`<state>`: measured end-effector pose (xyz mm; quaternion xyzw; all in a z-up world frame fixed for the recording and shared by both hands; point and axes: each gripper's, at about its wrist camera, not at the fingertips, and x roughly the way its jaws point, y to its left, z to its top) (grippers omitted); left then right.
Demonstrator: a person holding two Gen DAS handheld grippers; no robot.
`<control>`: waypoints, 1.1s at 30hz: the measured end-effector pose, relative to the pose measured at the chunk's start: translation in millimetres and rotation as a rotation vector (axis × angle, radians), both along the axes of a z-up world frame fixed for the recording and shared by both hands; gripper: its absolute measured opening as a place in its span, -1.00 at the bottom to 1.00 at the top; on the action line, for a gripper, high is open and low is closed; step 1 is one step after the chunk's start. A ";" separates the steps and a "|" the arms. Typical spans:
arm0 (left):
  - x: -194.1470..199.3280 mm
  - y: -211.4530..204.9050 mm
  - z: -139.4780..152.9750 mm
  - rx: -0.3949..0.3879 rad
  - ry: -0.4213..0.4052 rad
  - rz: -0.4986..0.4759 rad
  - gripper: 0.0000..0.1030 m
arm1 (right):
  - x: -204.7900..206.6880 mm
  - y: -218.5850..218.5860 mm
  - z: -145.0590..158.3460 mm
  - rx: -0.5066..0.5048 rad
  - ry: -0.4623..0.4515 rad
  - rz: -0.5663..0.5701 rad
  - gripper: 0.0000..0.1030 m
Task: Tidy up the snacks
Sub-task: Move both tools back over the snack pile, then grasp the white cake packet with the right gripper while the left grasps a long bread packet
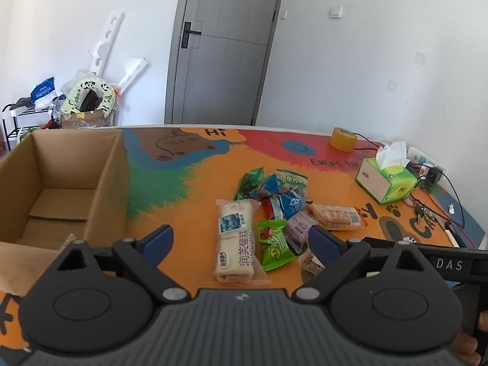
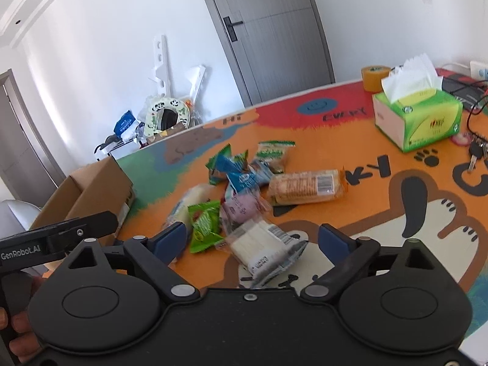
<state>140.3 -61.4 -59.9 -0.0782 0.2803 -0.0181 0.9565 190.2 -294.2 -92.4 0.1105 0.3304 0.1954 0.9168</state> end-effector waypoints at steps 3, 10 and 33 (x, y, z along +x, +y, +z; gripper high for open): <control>11.7 0.4 -10.0 -0.014 0.027 0.010 0.67 | 7.9 0.3 -7.8 -0.008 0.015 0.002 0.73; 35.8 1.6 -30.5 -0.021 0.090 0.028 0.38 | 24.6 7.3 -19.2 -0.028 0.033 0.024 0.69; 62.9 -0.5 -62.4 -0.014 0.163 0.046 -0.02 | 39.9 31.1 -39.8 -0.071 0.068 0.097 0.41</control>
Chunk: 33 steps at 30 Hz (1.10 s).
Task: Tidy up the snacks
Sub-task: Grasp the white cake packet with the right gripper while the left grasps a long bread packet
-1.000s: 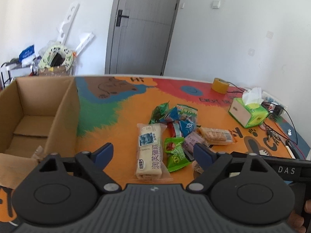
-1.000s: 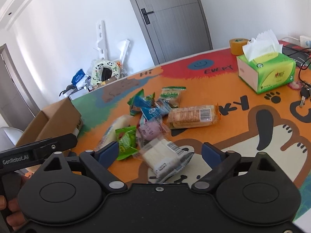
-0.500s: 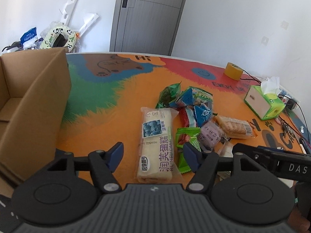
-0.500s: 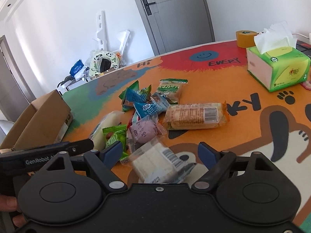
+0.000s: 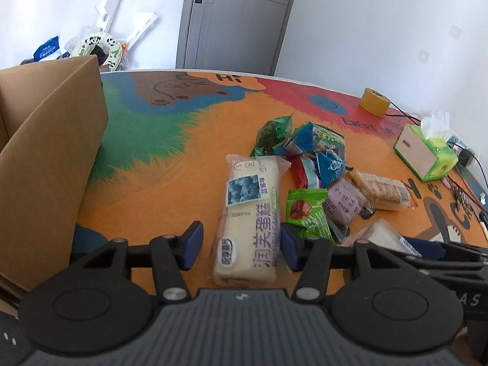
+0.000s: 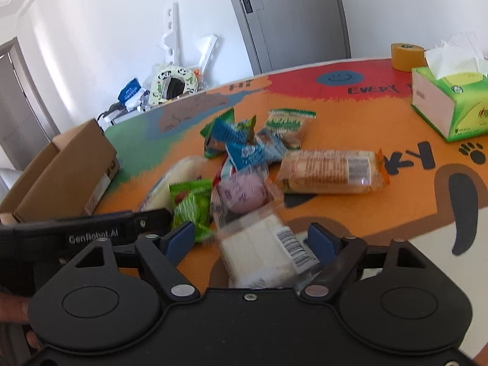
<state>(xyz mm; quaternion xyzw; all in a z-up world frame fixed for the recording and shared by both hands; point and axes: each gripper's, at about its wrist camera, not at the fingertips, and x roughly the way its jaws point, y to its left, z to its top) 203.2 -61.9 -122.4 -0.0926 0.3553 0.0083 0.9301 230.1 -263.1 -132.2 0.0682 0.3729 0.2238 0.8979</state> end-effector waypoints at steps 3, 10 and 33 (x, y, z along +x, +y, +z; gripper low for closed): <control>-6.8 -1.7 -0.5 0.015 -0.005 -0.007 -0.14 | -9.9 -0.2 -0.4 -0.031 -0.025 -0.005 0.19; -29.6 -1.1 0.8 -0.005 -0.018 -0.009 -0.33 | -25.4 -6.8 2.9 -0.015 -0.022 -0.012 -0.09; -51.7 -1.8 13.3 0.006 -0.012 -0.043 -0.24 | -42.6 -12.4 11.3 0.016 -0.021 -0.048 -0.11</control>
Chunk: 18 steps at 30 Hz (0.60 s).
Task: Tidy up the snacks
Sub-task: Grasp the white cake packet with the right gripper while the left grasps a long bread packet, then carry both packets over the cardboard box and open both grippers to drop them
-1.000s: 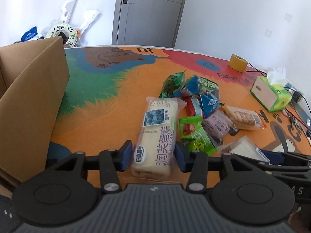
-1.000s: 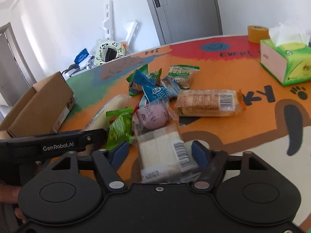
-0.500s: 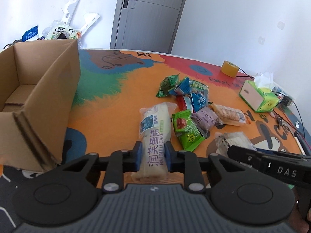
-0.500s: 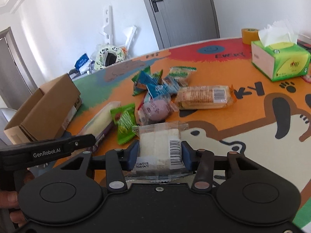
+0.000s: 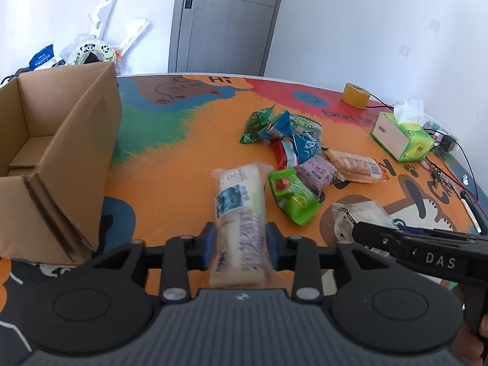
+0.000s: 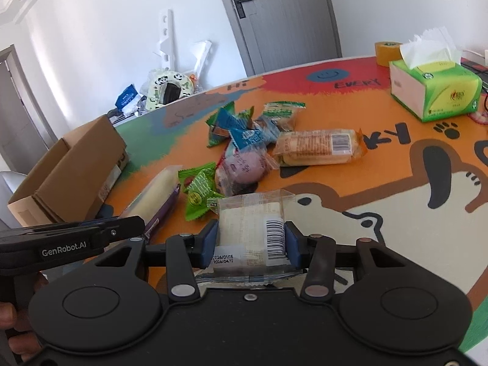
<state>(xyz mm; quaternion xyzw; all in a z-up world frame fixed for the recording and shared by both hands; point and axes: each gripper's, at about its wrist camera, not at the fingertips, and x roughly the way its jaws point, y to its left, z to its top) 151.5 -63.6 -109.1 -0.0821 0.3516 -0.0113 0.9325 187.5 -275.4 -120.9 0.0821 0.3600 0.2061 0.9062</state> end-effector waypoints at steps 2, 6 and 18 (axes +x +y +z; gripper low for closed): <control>5.8 -0.7 -3.8 0.006 0.002 0.008 -0.16 | 0.6 0.0 -1.8 -0.005 0.000 -0.003 -0.10; 16.4 -1.6 -12.4 0.004 0.020 0.021 -0.15 | 2.0 2.5 -6.6 -0.014 0.009 -0.004 -0.09; 13.3 -7.0 -16.6 0.048 -0.031 0.022 -0.43 | -5.1 14.6 -9.0 -0.089 -0.049 0.018 -0.02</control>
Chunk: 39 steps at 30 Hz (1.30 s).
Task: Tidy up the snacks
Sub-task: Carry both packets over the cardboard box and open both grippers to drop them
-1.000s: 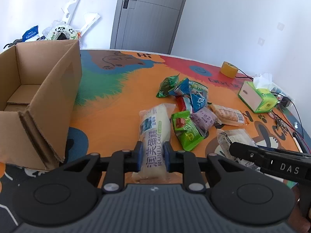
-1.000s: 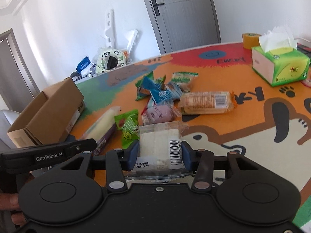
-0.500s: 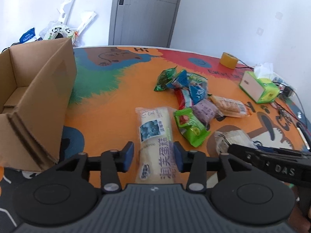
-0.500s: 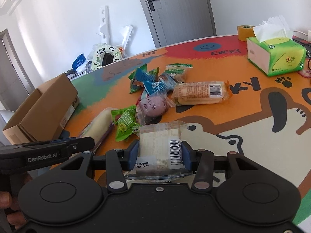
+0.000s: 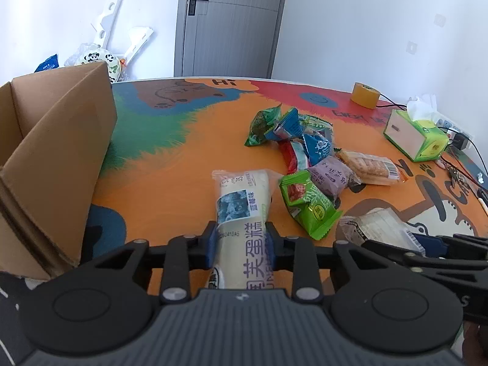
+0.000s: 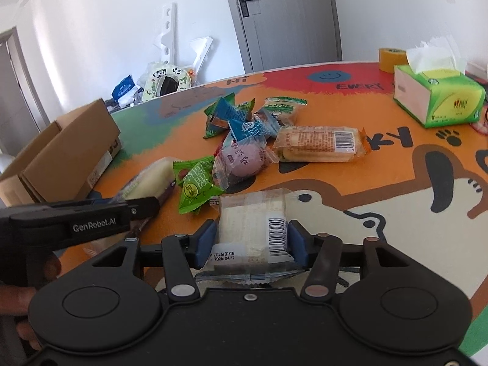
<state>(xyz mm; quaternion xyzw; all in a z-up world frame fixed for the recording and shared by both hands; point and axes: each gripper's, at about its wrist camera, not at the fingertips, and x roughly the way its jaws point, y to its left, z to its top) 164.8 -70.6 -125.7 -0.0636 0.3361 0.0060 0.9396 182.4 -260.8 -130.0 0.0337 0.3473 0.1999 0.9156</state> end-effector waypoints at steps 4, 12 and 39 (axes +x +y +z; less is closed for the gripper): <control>-5.6 0.6 2.7 -0.011 -0.003 -0.007 -0.46 | 2.4 -3.8 1.1 0.036 0.010 -0.015 -0.09; -17.1 6.8 12.6 -0.028 -0.032 0.000 -0.48 | -0.5 -3.9 12.5 0.070 -0.013 -0.035 -0.10; -59.1 58.6 100.2 -0.005 -0.263 0.101 -0.48 | -11.9 59.3 84.2 0.167 -0.178 0.046 -0.11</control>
